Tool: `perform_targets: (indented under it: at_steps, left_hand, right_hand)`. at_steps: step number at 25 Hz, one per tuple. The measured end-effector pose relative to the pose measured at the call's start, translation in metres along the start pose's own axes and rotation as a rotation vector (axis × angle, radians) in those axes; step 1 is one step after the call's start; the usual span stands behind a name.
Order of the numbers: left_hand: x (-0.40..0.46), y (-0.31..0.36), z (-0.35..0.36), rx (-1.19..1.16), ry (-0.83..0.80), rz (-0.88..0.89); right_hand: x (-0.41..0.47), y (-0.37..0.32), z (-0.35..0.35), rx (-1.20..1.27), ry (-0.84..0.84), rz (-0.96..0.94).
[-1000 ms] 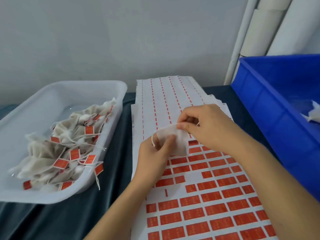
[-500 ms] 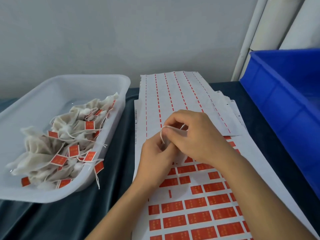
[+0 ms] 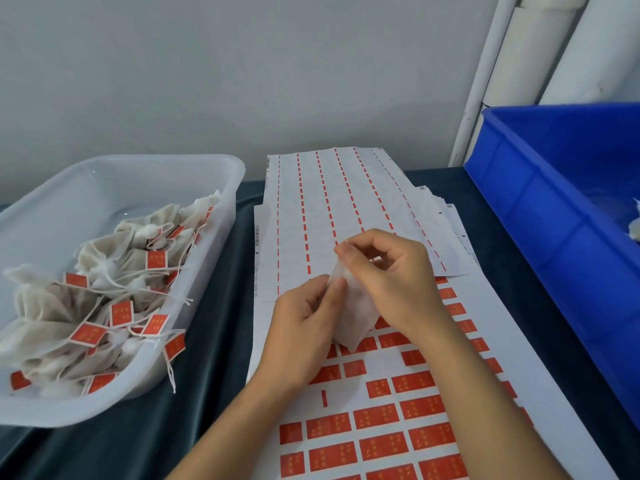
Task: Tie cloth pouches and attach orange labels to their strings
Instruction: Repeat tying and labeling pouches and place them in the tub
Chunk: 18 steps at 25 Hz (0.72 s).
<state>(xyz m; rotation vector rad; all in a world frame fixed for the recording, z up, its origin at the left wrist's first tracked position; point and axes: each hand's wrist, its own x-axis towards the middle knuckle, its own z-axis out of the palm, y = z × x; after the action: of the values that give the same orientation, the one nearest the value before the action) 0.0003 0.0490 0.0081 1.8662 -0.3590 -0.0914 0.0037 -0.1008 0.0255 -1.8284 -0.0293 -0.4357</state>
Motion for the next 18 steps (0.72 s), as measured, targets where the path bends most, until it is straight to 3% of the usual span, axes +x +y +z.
perform_targets:
  at_steps: [9, 18]
  left_hand:
    - [-0.002, -0.002, 0.002, 0.088, -0.062, -0.030]
    - [-0.005, -0.004, 0.002, 0.158, -0.169, -0.053]
  right_hand:
    - [-0.006, 0.003, -0.011, 0.172, 0.197, 0.169]
    - [-0.001, 0.009, -0.016, 0.603, 0.327, 0.368]
